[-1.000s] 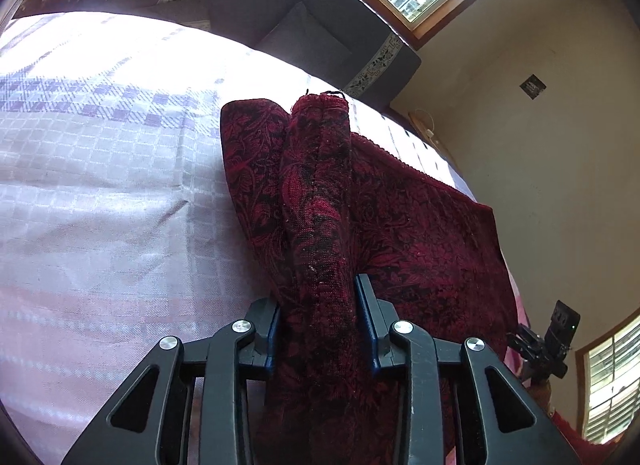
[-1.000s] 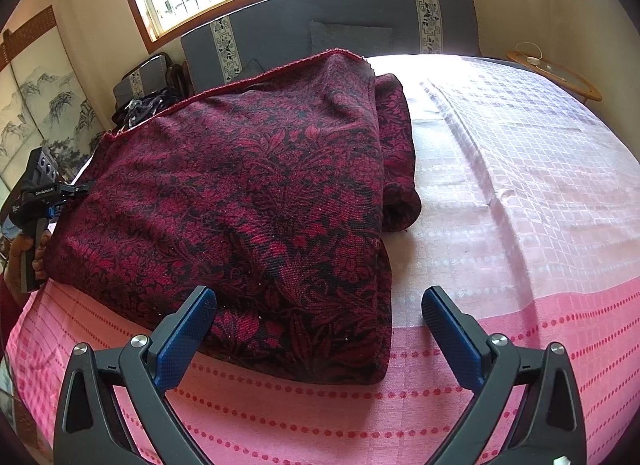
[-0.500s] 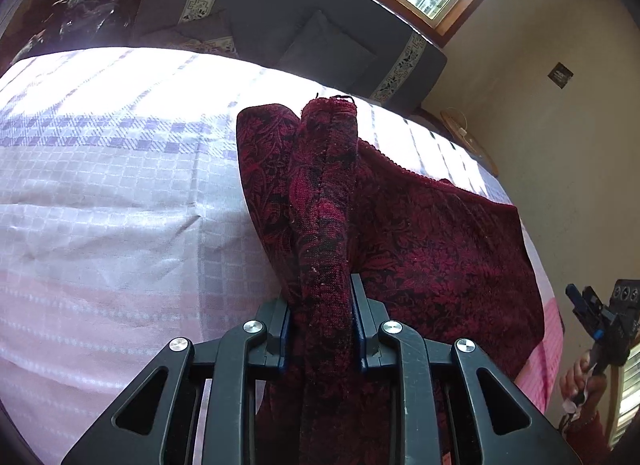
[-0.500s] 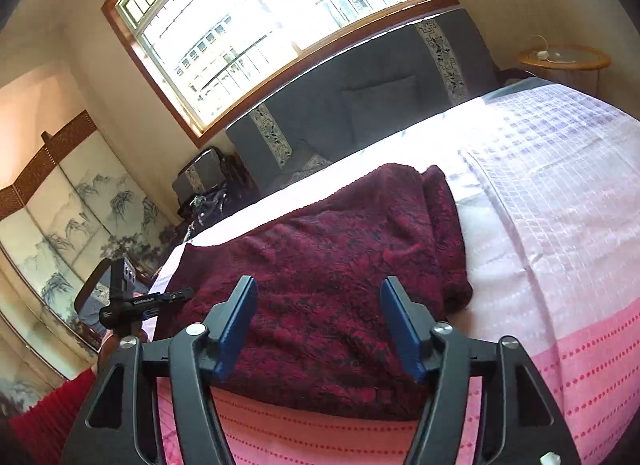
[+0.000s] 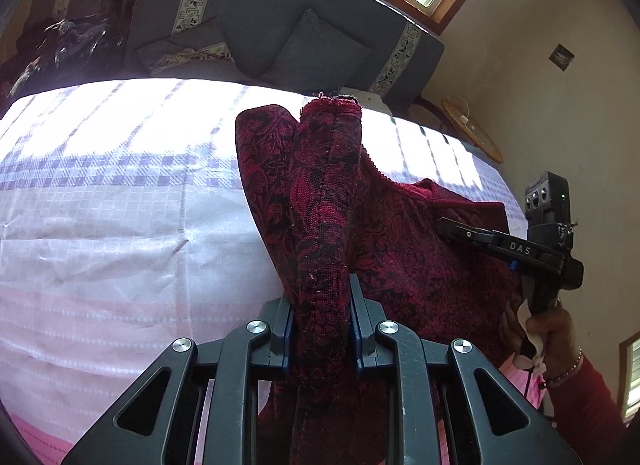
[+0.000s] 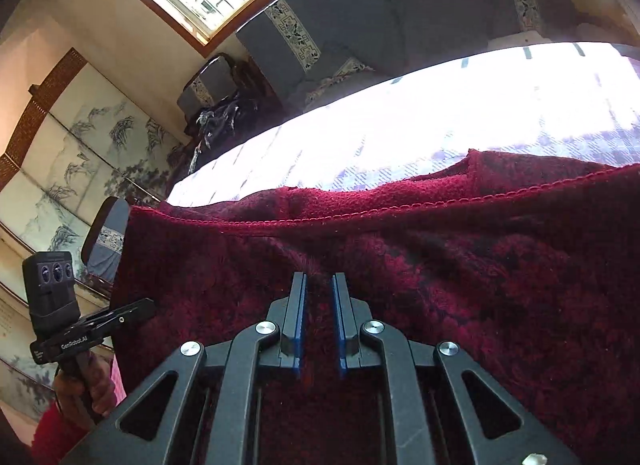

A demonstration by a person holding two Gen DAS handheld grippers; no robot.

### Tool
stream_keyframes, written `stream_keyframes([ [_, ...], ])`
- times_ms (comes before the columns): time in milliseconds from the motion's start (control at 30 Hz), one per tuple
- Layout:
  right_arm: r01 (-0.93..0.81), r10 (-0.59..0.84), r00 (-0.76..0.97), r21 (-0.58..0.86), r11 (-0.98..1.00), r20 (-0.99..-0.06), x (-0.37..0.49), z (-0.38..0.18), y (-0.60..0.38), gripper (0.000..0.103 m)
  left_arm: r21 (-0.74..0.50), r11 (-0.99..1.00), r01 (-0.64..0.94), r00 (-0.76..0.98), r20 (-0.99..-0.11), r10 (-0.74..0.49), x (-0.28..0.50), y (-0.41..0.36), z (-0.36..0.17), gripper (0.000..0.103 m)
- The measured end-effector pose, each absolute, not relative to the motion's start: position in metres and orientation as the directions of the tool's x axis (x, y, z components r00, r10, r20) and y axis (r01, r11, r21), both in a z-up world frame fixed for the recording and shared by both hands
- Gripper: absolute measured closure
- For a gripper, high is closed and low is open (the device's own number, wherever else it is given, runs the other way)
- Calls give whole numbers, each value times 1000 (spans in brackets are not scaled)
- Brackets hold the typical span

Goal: Fold small clothes
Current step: 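Grasp the folded sweater's edge with the left gripper while the right gripper grasps beside it, then lift the sweater with both grippers and fold it over onto itself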

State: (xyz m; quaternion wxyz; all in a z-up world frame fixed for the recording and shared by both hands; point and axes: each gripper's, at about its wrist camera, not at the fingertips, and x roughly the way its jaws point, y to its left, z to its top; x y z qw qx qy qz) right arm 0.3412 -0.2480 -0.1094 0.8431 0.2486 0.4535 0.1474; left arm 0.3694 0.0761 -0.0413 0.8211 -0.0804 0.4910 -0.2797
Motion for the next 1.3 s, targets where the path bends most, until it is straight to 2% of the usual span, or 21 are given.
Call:
stream_keyframes([
  [133, 49, 498, 495, 595, 802, -712, 362, -136, -251, 103, -438, 810, 390, 317, -762, -565, 366, 59, -18, 81],
  [367, 102, 604, 468, 718, 688, -645, 368, -154, -272, 103, -540, 751, 381, 227, -732, -642, 363, 7, 19, 81],
  [467, 96, 645, 500, 777, 622, -578, 362, -153, -283, 103, -582, 726, 366, 198, -714, -672, 361, -20, 30, 81],
  [533, 87, 652, 556, 816, 571, -516, 349, -148, -301, 94, -601, 715, 358, 190, -703, -686, 360, -36, 35, 81],
  [700, 14, 640, 635, 836, 549, -432, 297, -122, -339, 92, -671, 667, 324, 144, -661, -736, 359, -83, 32, 81],
  [933, 17, 620, 664, 838, 546, -417, 234, -123, -392, 86, -753, 574, 322, 83, -582, -809, 353, -161, 10, 81],
  [1133, 45, 624, 691, 884, 466, -364, 200, -142, -434, 83, -875, 405, 263, 21, -415, -910, 349, -191, -28, 70],
  [1200, 35, 623, 696, 883, 468, -358, 194, -142, -440, 75, -885, 372, 279, 8, -385, -923, 347, -190, -29, 66],
  [1267, 14, 633, 701, 894, 447, -328, 189, -143, -447, 68, -926, 262, 271, -38, -282, -959, 347, -190, -25, 65],
  [1300, 7, 639, 705, 904, 427, -307, 188, -145, -450, 65, -928, 247, 280, -39, -268, -963, 348, -189, -20, 65],
])
